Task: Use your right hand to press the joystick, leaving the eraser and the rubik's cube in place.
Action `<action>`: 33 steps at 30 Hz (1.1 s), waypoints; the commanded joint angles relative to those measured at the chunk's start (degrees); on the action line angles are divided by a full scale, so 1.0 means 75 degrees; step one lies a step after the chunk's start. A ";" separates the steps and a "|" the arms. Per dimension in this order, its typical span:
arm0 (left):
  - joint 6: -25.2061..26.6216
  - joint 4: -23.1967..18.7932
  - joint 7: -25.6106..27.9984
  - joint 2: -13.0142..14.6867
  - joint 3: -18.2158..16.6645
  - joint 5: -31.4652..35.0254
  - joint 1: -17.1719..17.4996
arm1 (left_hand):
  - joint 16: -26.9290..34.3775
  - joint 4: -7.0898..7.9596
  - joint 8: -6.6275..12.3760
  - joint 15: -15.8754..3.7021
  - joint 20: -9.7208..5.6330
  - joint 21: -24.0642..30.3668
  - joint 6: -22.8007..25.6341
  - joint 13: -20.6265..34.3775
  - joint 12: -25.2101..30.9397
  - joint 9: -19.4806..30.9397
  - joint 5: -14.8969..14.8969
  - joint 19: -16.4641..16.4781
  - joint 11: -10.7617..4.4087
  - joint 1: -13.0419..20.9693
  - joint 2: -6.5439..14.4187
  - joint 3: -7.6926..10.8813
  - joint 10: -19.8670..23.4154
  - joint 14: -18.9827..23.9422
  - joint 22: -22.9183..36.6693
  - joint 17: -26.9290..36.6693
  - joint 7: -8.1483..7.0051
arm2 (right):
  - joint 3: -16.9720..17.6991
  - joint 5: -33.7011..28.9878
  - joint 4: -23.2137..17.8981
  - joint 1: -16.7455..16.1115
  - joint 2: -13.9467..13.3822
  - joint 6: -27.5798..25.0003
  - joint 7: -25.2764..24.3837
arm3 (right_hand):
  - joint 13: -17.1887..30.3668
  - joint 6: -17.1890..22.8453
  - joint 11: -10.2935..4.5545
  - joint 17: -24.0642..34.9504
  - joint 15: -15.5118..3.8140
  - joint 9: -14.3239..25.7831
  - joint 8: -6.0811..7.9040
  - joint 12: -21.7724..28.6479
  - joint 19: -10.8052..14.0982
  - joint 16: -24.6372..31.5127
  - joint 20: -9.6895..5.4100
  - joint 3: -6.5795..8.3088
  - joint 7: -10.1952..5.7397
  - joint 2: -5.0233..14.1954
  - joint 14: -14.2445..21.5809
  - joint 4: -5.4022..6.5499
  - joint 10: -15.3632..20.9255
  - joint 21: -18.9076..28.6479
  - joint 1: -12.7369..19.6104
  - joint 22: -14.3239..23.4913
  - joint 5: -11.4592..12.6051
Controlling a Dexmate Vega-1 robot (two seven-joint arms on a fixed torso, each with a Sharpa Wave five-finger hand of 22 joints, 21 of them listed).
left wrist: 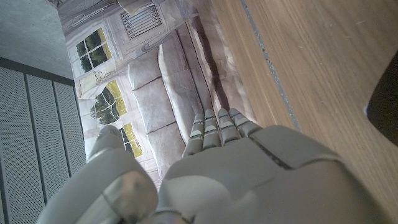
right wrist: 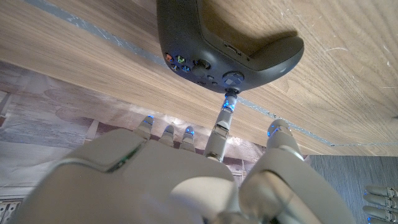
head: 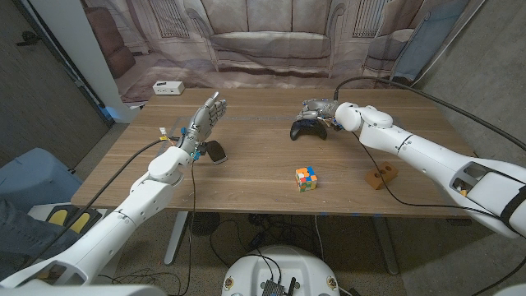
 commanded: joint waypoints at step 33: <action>0.0052 -0.0144 0.0102 0.0023 -0.0017 0.0008 0.0128 | -0.0021 -0.0039 -0.0002 0.0049 0.0027 -0.0020 0.0020 -0.0008 -0.0008 0.0045 -0.0024 -0.0079 0.0000 0.0014 0.0047 0.0009 -0.0053 -0.0050 0.0037 0.0040 -0.0028 | -0.0018 -0.0131 -0.0137 -0.0202 -0.0114 -0.0098 -0.0074 | 0.0024 0.0259 -0.0026 0.0003 -0.0045 0.0021 0.0021 0.0010 -0.0027 0.0060 0.0060 0.0054 0.0018 -0.0008 -0.0455 0.0000 0.0157 0.0077 0.0092 0.0046 0.0017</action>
